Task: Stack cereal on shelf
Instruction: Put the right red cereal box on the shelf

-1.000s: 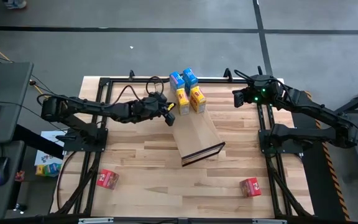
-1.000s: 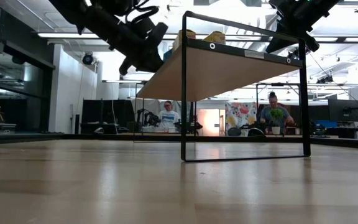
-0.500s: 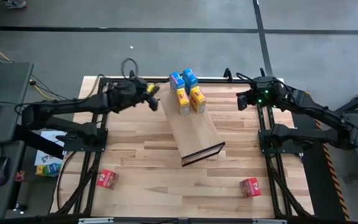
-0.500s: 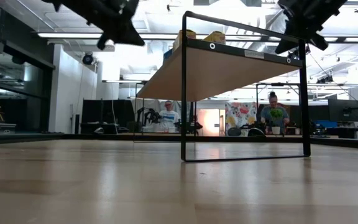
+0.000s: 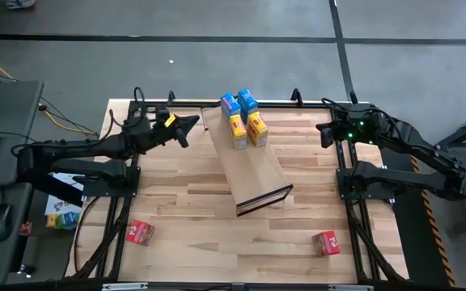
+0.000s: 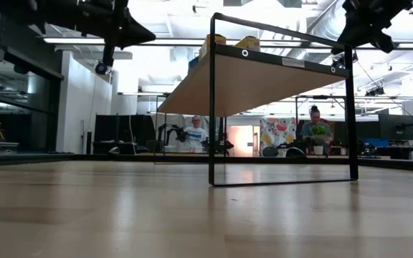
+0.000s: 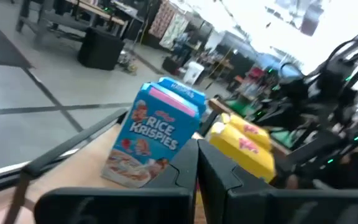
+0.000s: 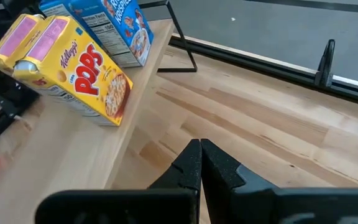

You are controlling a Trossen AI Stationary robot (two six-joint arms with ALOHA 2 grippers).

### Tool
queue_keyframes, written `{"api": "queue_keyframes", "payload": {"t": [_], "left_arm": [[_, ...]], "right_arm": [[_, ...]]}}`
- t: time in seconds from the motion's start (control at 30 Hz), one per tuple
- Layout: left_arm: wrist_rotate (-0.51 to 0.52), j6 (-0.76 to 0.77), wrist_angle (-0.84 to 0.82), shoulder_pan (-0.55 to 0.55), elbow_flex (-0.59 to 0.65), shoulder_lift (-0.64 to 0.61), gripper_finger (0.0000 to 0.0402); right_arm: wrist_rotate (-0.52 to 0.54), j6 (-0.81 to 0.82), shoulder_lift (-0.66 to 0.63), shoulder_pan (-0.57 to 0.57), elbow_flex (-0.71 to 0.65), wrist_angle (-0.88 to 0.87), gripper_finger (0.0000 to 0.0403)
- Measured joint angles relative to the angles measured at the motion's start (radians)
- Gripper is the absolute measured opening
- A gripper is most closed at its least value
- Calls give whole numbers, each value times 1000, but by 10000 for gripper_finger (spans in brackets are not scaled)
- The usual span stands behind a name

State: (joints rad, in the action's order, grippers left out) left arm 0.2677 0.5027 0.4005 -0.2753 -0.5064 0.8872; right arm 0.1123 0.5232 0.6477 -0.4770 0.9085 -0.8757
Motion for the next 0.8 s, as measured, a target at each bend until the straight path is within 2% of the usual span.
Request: {"api": "queue_keyframes", "payload": {"t": [0.3,0.43,0.5,0.6,0.8], "left_arm": [[-4,17,22,2,6,-3,0],[-4,21,21,2,6,-3,0],[-4,40,21,2,6,-3,0],[-29,63,20,0,6,-5,0],[-54,19,19,0,6,-32,0]], "right_arm": [[0,1,8,0,0,1,0],[-3,49,21,0,0,-3,11],[-32,49,34,0,0,-22,31],[-114,102,50,0,0,-71,86],[-422,246,59,17,0,-223,212]]}}
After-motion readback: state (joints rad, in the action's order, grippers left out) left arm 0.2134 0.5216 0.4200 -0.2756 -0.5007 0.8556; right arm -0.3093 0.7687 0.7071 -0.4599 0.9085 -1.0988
